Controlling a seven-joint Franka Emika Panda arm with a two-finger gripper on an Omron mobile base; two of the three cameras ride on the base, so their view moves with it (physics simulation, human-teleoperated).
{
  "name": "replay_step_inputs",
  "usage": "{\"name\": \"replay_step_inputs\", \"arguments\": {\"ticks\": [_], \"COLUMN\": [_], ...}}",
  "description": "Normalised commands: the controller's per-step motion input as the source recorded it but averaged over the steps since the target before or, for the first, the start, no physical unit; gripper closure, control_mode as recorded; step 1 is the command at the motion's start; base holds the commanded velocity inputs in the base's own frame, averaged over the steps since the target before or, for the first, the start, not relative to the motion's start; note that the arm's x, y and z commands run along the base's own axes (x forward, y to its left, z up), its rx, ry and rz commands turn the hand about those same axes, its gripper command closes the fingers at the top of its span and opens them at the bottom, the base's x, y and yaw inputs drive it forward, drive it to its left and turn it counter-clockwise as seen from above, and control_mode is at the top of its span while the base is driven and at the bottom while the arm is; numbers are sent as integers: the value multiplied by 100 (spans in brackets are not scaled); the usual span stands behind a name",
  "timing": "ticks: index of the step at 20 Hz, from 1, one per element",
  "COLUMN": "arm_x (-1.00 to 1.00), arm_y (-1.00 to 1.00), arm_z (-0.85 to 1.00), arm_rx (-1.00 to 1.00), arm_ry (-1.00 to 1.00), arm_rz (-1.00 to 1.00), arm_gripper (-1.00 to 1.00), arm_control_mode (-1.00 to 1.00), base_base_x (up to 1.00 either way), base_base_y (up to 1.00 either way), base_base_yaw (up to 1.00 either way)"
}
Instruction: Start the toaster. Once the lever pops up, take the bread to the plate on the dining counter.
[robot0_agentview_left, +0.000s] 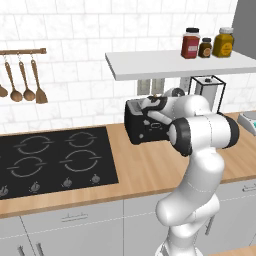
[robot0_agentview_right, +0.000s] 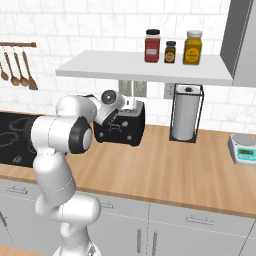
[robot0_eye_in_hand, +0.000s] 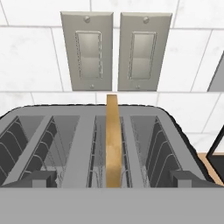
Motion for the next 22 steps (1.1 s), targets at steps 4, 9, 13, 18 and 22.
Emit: {"name": "replay_step_inputs", "arguments": {"ticks": [4,9,13,18,22], "arm_x": [16,11,0,1,10], "arm_y": [0,0,-4,-7,-6], "arm_z": [0,-3,-11,-11,0], "arm_rx": [0,0,1,1,1], "arm_ry": [0,0,0,0,0], "arm_rz": [0,0,0,0,0], "arm_gripper": [-100,-100,-100,-100,-100], "arm_control_mode": [-100,-100,-100,-100,-100], "base_base_x": [0,0,0,0,0], "base_base_y": [0,0,0,0,0], "base_base_yaw": [0,0,0,0,0]}}
